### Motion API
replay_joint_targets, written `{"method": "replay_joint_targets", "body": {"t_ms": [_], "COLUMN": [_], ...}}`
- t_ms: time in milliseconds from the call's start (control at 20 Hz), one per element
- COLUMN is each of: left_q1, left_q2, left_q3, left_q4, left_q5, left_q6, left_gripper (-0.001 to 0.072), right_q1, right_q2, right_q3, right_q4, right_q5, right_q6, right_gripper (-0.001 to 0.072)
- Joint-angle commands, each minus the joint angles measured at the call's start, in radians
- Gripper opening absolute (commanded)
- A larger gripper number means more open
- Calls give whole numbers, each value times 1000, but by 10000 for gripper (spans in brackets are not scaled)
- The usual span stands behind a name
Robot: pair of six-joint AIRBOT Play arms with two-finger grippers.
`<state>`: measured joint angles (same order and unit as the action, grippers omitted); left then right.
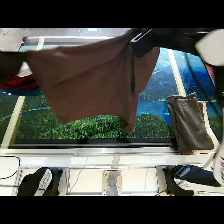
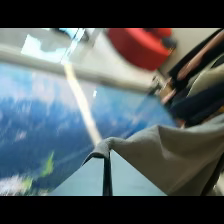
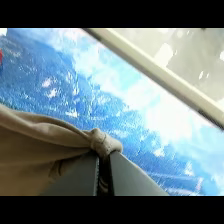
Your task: Fold the shirts.
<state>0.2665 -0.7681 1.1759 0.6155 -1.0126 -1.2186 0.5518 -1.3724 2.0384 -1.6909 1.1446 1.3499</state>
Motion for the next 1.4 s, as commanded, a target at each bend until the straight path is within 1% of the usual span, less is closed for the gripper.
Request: {"method": "replay_joint_targets", "body": {"t_ms": [0,50,100,150,200,250,300,350,400,450,500,550,600,650,700,750,850,900,950,1000,1050,1100,1150,1250,1350], "left_q1": [-153,-172,-178,-177,-175,-175,-175,-175,-175,-175,-175,-168,-154,-132,-99,-62,14,53,84,103,114,118,119,119,117], "left_q2": [-174,-236,-301,-362,-412,-454,-491,-517,-534,-537,-530,-516,-490,-454,-410,-367,-284,-239,-184,-129,-71,-29,1,15,13], "left_q3": [-17,-17,-17,-17,-16,-16,-16,-16,-16,-15,-11,0,10,13,12,8,-45,-109,-204,-309,-425,-518,-601,-718,-803], "left_q4": [415,515,582,598,596,595,587,565,540,520,518,517,521,527,565,620,693,693,693,683,653,616,559,419,315], "left_q5": [49,80,122,171,222,272,320,360,397,426,437,435,415,377,308,217,62,12,-23,-30,-24,-23,-29,-56,-24], "left_q6": [-173,-232,-288,-309,-312,-319,-347,-357,-357,-356,-356,-352,-352,-349,-345,-346,-354,-378,-400,-439,-473,-482,-486,-488,-488], "left_gripper": [7,7,7,7,7,7,8,9,11,84,345,577,619,620,620,619,619,619,619,619,619,618,617,616,616], "right_q1": [-95,-112,-123,-127,-128,-128,-127,-127,-127,-129,-135,-148,-164,-188,-223,-264,-368,-428,-478,-526,-558,-580,-590,-589,-589], "right_q2": [-167,-232,-290,-346,-399,-444,-472,-489,-493,-489,-483,-465,-438,-400,-364,-338,-294,-274,-257,-240,-224,-212,-207,-207,-206], "right_q3": [-20,-20,-20,-20,-20,-20,-20,-20,-19,-11,9,28,32,32,32,30,-14,-58,-105,-161,-210,-256,-281,-291,-291], "right_q4": [162,189,205,220,235,256,282,307,303,283,246,184,121,60,26,24,56,124,219,333,417,485,525,537,542], "right_q5": [-28,-39,-59,-86,-124,-164,-204,-245,-277,-292,-277,-240,-186,-90,39,164,362,417,438,429,401,367,353,354,343], "right_q6": [0,0,0,0,0,0,0,3,3,3,3,2,2,3,3,3,4,7,11,11,11,10,10,3,-2], "right_gripper": [11,12,13,13,14,60,206,457,550,550,550,549,549,548,547,547,547,547,547,547,547,547,547,547,547]}}
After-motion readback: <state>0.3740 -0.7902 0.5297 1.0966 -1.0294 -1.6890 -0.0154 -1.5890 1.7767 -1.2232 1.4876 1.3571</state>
